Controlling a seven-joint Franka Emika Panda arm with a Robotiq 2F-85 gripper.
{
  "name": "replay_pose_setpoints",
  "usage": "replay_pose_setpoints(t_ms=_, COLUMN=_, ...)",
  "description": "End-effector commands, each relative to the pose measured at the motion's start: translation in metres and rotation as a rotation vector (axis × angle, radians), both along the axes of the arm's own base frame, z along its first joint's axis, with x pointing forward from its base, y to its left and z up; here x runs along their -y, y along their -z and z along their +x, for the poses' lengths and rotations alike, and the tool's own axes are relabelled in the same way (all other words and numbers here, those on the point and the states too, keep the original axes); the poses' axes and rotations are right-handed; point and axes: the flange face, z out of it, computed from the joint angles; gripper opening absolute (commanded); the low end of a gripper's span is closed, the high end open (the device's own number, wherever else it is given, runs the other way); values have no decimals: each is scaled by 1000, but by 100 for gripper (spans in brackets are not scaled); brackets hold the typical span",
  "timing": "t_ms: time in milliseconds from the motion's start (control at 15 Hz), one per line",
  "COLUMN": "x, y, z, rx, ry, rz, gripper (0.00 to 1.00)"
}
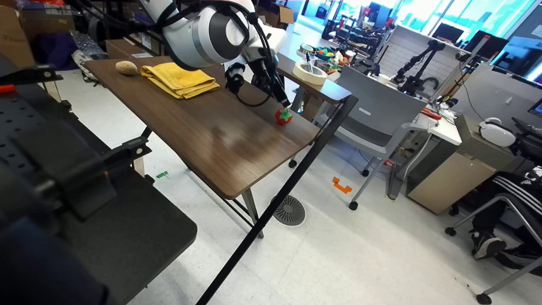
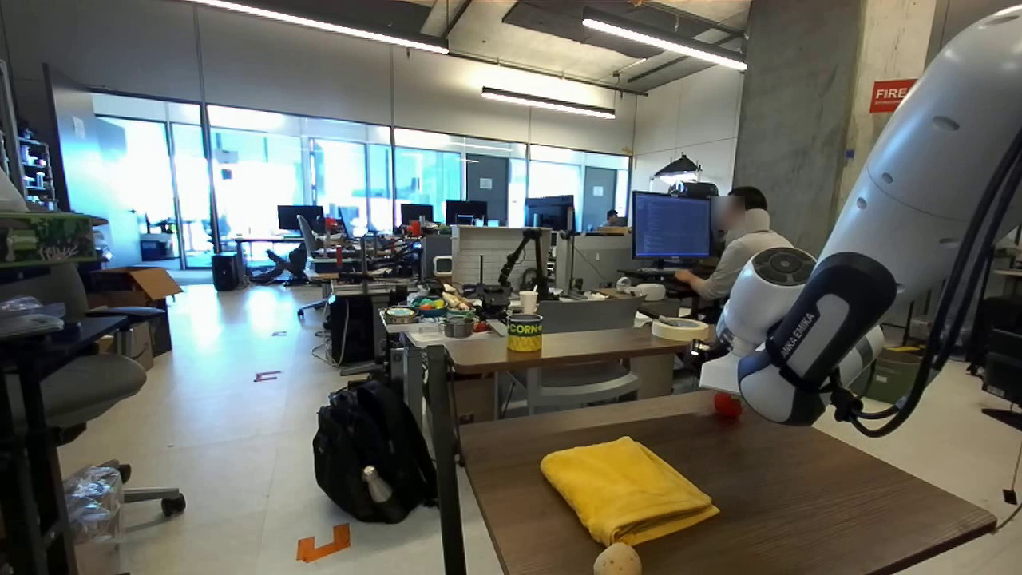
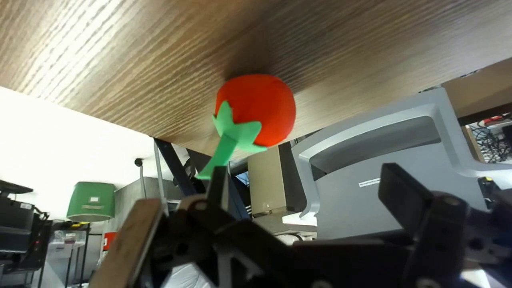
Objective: Use the towel to wipe the table
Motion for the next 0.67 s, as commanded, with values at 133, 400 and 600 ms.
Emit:
replay_pose_setpoints(t_ms=133, x=6, y=-2, z=-2, rx=15, ry=26, rz=-22, gripper=100)
replay_pose_setpoints(t_ms=400, x=1, y=14, z=-2, rx=-14, ry=27, rz=-13, gripper=100)
replay_pose_setpoints(t_ms=600, x=-4, y=29, z=-4, rx=-48, ry=25, rz=-21, gripper=100)
